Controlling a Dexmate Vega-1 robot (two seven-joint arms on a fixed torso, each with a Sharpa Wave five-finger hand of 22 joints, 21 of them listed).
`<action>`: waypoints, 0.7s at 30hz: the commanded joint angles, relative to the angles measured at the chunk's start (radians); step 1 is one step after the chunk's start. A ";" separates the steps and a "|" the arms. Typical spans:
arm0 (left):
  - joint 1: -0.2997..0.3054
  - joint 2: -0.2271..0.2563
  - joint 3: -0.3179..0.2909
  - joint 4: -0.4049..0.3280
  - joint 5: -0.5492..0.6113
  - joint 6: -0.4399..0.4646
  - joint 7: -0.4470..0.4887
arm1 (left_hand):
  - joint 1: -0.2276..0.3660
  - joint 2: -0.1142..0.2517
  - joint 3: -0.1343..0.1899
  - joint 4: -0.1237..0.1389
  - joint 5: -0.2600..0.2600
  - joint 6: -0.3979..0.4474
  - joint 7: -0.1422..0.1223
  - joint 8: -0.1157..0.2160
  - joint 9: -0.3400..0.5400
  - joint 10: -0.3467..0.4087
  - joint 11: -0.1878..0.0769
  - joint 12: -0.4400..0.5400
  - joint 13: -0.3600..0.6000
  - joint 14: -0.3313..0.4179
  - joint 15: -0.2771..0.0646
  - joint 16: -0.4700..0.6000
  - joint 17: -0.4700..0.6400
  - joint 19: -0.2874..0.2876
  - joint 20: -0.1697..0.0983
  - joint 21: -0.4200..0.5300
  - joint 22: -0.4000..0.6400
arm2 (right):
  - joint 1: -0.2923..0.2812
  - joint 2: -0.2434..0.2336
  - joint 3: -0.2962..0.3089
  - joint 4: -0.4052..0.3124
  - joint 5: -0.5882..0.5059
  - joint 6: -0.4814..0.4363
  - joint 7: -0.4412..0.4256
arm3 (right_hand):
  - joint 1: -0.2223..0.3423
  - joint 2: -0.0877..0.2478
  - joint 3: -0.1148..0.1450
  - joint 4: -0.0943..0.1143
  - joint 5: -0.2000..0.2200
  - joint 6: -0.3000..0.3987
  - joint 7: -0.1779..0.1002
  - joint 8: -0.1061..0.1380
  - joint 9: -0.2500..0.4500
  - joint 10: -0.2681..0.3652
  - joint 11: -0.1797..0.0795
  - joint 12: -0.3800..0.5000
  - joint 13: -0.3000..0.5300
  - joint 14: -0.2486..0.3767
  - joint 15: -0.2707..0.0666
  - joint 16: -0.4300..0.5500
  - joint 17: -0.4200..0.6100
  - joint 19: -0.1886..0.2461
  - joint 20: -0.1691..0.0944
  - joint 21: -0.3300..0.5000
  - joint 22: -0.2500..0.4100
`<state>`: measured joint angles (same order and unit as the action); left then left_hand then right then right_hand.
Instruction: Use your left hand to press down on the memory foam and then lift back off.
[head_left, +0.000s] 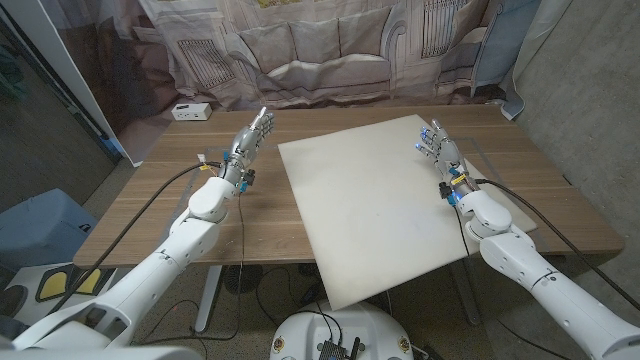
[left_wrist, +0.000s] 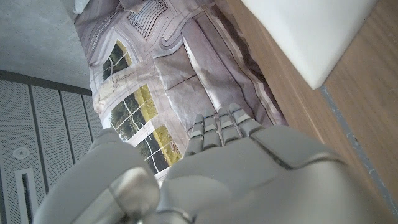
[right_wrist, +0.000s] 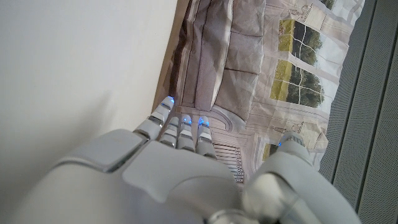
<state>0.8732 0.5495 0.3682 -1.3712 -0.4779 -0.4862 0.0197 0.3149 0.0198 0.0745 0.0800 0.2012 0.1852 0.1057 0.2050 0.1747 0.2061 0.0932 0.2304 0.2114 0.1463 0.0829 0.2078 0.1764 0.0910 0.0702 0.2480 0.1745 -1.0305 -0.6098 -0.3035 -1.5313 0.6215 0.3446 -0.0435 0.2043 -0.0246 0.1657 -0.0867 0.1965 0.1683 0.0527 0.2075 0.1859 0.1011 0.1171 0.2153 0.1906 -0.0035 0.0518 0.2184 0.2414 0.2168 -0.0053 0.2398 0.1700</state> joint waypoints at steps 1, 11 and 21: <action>0.027 -0.029 -0.017 -0.017 0.029 -0.106 0.036 | 0.008 -0.006 -0.001 -0.009 0.004 0.031 0.007 0.006 0.004 0.029 -0.001 0.013 -0.003 0.035 0.002 0.011 0.004 0.042 0.001 0.011 0.003 | -0.041 -0.029 0.022 -0.072 -0.007 -0.012 -0.026 | -0.003 0.004 -0.004 -0.004 0.001 0.004 0.008 -0.001 0.003 0.013 0.005 0.006 0.003 0.010 0.005 0.005 0.001 0.012 -0.001 -0.007 0.002; 0.004 -0.037 -0.012 -0.009 0.123 -0.156 0.062 | 0.010 -0.006 -0.003 -0.012 0.004 0.046 0.010 0.006 0.004 0.045 0.000 0.016 -0.005 0.054 -0.003 0.011 0.003 0.063 0.002 0.012 0.002 | -0.066 -0.028 0.035 -0.094 -0.020 -0.009 -0.060 | -0.002 0.007 -0.005 -0.005 0.001 0.006 0.014 -0.002 0.003 0.030 0.010 0.010 0.003 0.024 0.008 0.008 -0.001 0.027 0.002 -0.006 0.002; -0.039 -0.051 0.020 0.020 0.180 -0.187 0.044 | 0.012 -0.006 -0.004 -0.015 0.004 0.062 0.008 0.006 0.004 0.062 0.005 0.019 -0.007 0.077 -0.001 0.012 0.003 0.083 0.009 0.012 0.002 | -0.094 -0.028 0.047 -0.111 -0.021 -0.006 -0.078 | 0.001 0.012 -0.004 -0.007 0.002 0.012 0.040 -0.002 0.002 0.034 0.020 0.008 0.003 0.029 0.011 0.007 -0.004 0.037 0.001 -0.008 0.002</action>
<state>0.8676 0.5107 0.3626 -1.3703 -0.3652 -0.6361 0.0645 0.3188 0.0159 0.0692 0.0689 0.2012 0.2338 0.1114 0.2050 0.1745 0.2525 0.0968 0.2403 0.2045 0.2055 0.0828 0.2156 0.1765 0.1601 0.0759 0.2555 0.1745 -1.0948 -0.6367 -0.2703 -1.6200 0.6068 0.3336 -0.0964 0.2039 -0.0241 0.1616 -0.0908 0.1965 0.1767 0.0861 0.2075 0.1860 0.1271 0.1358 0.2153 0.1907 0.0144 0.0589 0.2223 0.2368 0.2431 -0.0035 0.2322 0.1699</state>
